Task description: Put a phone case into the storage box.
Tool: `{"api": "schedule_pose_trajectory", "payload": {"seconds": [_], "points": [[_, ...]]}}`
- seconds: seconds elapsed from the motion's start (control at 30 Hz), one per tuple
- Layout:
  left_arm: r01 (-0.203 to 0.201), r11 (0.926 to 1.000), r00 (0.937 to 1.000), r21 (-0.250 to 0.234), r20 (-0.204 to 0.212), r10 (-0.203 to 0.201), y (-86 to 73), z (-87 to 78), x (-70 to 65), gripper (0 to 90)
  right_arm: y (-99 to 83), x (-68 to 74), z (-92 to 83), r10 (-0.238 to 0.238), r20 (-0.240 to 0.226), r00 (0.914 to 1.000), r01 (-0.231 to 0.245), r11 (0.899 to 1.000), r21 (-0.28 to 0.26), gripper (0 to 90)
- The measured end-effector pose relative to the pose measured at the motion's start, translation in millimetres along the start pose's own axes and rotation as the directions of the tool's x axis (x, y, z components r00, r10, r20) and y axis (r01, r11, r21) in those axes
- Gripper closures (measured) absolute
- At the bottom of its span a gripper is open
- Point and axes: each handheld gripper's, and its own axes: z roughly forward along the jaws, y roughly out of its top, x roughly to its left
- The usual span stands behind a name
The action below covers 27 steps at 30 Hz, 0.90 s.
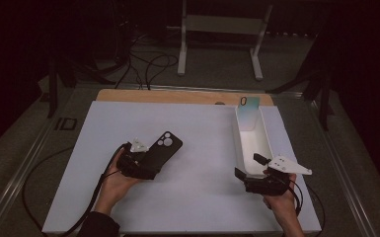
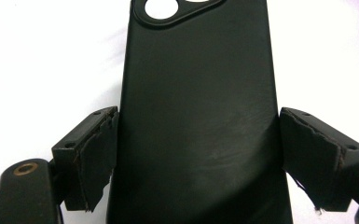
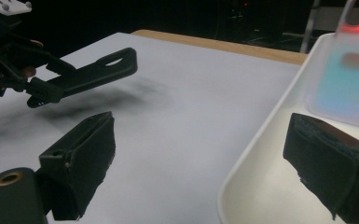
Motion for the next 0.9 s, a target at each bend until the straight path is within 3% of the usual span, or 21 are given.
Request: {"api": "schedule_pose_trajectory", "payload": {"seconds": [0.3, 0.9], "points": [[0.005, 0.9995, 0.9999, -0.031, 0.012, -0.005, 0.6, -2.5, -3.7, 15.7, 7.2, 3.3, 2.4, -0.003, -0.017, 0.9998, 0.003, 1.000, -0.006, 8.9], [-0.033, 0.9941, 0.9986, -0.104, 0.037, 0.038, 0.7, -11.8, -15.4, 15.7, 25.6, 22.0, 21.9, -0.030, -0.074, 0.9968, 0.032, 0.999, 0.022, 9.8]]}}
